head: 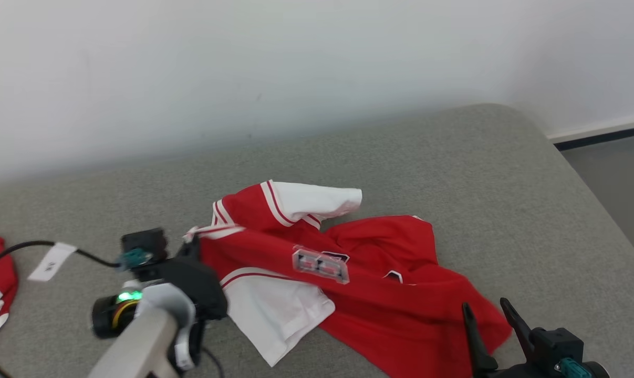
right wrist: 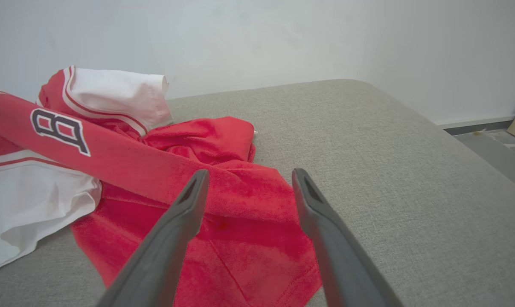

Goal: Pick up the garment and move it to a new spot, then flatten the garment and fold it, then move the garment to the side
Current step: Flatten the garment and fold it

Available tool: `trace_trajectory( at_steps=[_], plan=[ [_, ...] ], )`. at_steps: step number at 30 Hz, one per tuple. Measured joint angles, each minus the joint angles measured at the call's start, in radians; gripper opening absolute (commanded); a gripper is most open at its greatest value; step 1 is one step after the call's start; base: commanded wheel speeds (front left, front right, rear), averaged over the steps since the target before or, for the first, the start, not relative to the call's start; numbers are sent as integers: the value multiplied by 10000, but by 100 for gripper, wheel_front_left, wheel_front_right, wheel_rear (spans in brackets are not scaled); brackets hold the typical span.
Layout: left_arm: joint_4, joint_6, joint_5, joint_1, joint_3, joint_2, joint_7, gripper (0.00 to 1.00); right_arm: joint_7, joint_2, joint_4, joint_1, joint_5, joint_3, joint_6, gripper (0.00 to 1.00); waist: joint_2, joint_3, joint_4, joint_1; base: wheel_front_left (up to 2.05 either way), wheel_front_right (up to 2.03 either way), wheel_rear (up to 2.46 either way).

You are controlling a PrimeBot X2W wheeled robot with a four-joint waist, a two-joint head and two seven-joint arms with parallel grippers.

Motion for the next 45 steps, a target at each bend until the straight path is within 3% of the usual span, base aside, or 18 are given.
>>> trace_trajectory(
  at_steps=[6, 15, 16, 19, 22, 27, 30, 36, 40, 45],
  plan=[
    [-272, 431, -366, 557, 523, 1152, 571, 0, 82, 0, -119, 114, -63, -29, 0, 100, 0, -154, 367, 0, 0, 0, 0],
    [238, 907, 199, 343, 274, 2050, 865, 0, 217, -2, -299, 126, -132, 113, 0, 100, 0, -126, 535, 0, 0, 0, 0],
    [347, 982, 380, 234, 190, 2109, 717, 100, 219, 0, -322, 125, -146, 111, 0, 100, 0, -100, 535, -1, 0, 0, 0],
    [516, 982, 562, 42, 161, 2000, 309, 100, 265, 2, -372, 123, -213, 50, 0, 100, 0, -22, 544, 0, 0, 0, 0],
    [675, 558, 207, 439, 96, 1358, 52, 100, 324, -6, -499, 119, -309, -176, 0, 100, 0, 41, 679, 0, 0, 0, 0],
    [155, 119, 196, 1613, 65, 1160, -1400, 100, 669, -4, -815, -12, -545, -458, 0, 100, 0, 67, 1012, 0, 0, 0, 0],
    [-1457, -255, 635, 2499, 451, 1266, -1824, 100, 1235, 2, -884, -35, -581, -522, 0, 100, 0, 61, 1315, 0, 0, 0, 0],
    [-5375, -903, 2414, 4828, 2290, 1064, -1858, 100, 2688, -2, -537, -128, -493, -901, 0, 100, 0, 75, 1852, 0, 0, 0, 0],
    [-6410, -1507, 3260, 5668, 2805, 683, -1858, 100, 3528, 2, -77, -551, -456, -1189, 0, 100, 0, 125, 2211, 0, 0, 0, 0],
    [-6646, -2115, 3975, 5879, 3010, 359, -1858, 100, 4552, 0, 917, -1048, -288, -1367, 0, 100, 0, 252, 2654, 0, 0, 0, 0]
  ],
)
